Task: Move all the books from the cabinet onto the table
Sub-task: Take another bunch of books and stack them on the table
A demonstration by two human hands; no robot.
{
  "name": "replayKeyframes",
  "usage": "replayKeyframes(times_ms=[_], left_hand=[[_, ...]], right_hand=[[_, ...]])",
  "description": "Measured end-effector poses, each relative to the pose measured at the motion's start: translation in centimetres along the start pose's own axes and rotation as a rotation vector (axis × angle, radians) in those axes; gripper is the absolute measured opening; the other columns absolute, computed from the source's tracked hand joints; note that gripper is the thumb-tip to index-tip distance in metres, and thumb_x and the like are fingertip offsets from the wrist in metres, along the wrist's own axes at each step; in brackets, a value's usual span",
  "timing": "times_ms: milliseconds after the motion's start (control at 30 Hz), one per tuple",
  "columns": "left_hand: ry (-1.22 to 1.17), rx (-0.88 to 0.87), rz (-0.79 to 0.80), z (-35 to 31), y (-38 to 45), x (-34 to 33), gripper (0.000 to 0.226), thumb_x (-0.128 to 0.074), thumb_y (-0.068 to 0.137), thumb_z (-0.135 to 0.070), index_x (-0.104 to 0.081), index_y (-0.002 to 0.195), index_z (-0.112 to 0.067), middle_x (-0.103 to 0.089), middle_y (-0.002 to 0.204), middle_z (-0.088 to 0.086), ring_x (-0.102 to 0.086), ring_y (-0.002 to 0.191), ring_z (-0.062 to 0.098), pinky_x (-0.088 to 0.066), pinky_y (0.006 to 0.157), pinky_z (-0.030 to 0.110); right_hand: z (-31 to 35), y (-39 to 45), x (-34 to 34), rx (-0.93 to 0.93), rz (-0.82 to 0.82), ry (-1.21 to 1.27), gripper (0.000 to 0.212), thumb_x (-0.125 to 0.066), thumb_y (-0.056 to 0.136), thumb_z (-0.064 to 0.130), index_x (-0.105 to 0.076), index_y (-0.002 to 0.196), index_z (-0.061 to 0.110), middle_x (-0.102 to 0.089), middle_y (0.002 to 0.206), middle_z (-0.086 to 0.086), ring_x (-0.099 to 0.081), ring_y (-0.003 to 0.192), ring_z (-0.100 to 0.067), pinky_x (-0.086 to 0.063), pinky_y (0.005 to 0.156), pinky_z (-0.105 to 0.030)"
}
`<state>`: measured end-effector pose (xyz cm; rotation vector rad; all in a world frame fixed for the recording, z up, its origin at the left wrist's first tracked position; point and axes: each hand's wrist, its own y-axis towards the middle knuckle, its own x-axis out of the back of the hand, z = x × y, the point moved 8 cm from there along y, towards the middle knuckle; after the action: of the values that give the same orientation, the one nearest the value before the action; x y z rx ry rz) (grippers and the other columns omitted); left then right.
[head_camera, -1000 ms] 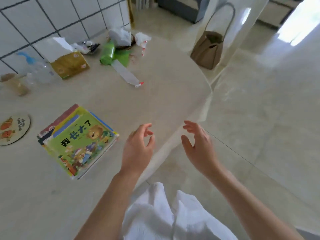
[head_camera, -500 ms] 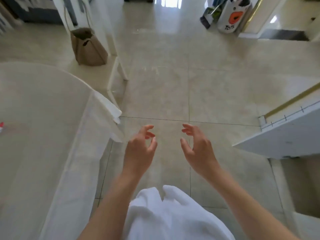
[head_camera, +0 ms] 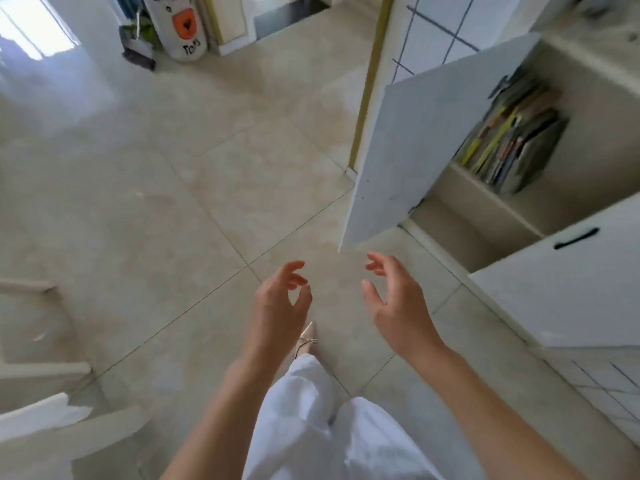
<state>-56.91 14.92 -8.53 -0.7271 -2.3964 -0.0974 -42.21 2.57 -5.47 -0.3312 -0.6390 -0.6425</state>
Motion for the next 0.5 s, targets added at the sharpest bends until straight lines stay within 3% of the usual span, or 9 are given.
replayKeyframes(times_ms=[133, 400, 500], left_hand=[[0.017, -0.108, 0.155, -4.2, 6.1, -5.7, 0.033, -0.064, 0.086, -0.011, -0.06, 0.115, -0.025, -0.064, 0.085, -0.018, -0.063, 0.087, 0.013, -0.051, 0.087, 0.04], [0.107, -0.289, 0.418, -13.2, 15.4, -16.0, 0.03, -0.061, 0.089, -0.016, -0.059, 0.117, -0.027, -0.067, 0.09, -0.014, -0.062, 0.09, 0.008, -0.051, 0.083, 0.03], [0.121, -0.349, 0.49, -16.7, 17.6, -20.3, 0.03, -0.06, 0.089, -0.016, -0.058, 0.117, -0.026, -0.067, 0.091, -0.014, -0.062, 0.09, 0.009, -0.051, 0.082, 0.028]], right_hand=[[-3.7, 3.5, 5.1, -0.113, -0.156, 0.007, 0.037, -0.054, 0.094, 0.016, -0.049, 0.13, 0.019, -0.057, 0.117, 0.005, -0.051, 0.112, -0.005, -0.038, 0.095, -0.019], [-10.5, 8.7, 13.3, -0.32, -0.356, -0.007, 0.038, -0.056, 0.092, 0.016, -0.05, 0.129, 0.017, -0.059, 0.117, 0.005, -0.054, 0.113, -0.012, -0.04, 0.097, -0.025], [-13.5, 10.3, 16.6, -0.373, -0.416, -0.014, 0.037, -0.057, 0.091, 0.015, -0.05, 0.127, 0.018, -0.061, 0.116, 0.004, -0.055, 0.111, -0.012, -0.037, 0.094, -0.02]])
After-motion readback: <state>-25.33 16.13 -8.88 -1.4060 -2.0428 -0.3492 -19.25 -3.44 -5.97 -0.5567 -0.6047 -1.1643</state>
